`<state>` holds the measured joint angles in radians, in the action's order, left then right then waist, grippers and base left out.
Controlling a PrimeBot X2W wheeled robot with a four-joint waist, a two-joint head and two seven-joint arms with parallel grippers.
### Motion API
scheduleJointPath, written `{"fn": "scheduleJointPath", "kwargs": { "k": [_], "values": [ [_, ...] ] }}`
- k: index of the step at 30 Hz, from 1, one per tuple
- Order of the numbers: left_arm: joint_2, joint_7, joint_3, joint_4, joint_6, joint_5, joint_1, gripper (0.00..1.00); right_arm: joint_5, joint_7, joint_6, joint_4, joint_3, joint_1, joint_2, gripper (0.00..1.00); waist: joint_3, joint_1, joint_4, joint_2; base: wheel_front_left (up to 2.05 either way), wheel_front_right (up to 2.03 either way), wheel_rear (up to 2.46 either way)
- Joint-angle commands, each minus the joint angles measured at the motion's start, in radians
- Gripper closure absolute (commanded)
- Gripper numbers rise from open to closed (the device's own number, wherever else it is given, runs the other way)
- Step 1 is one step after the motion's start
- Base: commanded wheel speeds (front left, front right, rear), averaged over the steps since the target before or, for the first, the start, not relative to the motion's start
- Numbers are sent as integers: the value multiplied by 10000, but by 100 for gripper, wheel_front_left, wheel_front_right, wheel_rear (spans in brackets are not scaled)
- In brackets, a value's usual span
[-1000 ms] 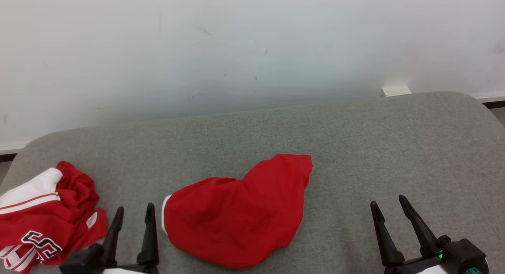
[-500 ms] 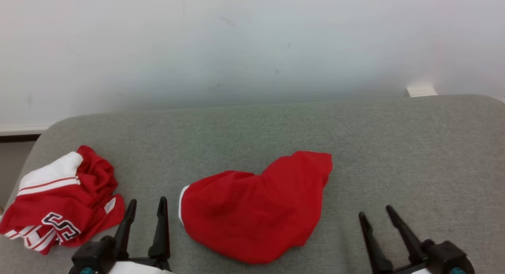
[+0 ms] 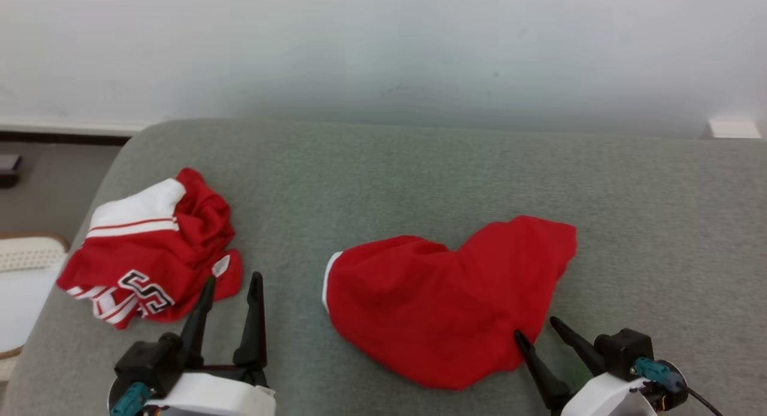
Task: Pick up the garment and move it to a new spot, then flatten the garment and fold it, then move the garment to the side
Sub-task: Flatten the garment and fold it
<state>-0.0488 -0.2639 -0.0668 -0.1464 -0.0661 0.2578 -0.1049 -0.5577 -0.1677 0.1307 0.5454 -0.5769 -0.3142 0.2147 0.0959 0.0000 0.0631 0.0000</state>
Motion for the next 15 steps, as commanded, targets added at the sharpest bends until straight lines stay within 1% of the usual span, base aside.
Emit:
{"fn": "scheduleJointPath", "kwargs": {
  "k": [1, 2, 3, 4, 5, 11, 15],
  "values": [
    [-32, -6, 29, 22, 32, 56, -125, 0, -264, -25, 2, 394, -190, -326, -60, 0, 234, 0, 422, 0, 0, 0, 0],
    [-32, -6, 17, 11, 32, 63, -143, 0, -388, -3, 2, 577, -352, -432, -99, 0, 250, 0, 528, 0, 0, 0, 0],
    [-32, -7, 33, -2, 33, 69, -150, 0, -530, 7, 2, 725, -547, -527, -137, 55, 258, 0, 623, 0, 0, 0, 0],
    [-30, -7, 25, -27, 26, 82, -161, 0, -663, -43, 1, 887, -649, -624, -135, 80, 264, 0, 717, 0, 0, 0, 0],
    [-32, -7, 48, -42, 16, 89, -171, 0, -817, -122, 1, 1028, -783, -721, -139, 100, 255, 0, 787, 0, 0, 0, 0],
    [-32, -6, 50, -140, 2, 130, -139, 0, -1427, -367, 2, 1591, -1298, -957, -236, 100, 126, 0, 949, 0, 0, 0, 0],
    [-30, -6, 65, -132, 38, 164, -39, 0, -1691, -745, 2, 1665, -1419, -1068, -62, 100, -11, 0, 833, 0, 0, 0, 0]
  ]
}}
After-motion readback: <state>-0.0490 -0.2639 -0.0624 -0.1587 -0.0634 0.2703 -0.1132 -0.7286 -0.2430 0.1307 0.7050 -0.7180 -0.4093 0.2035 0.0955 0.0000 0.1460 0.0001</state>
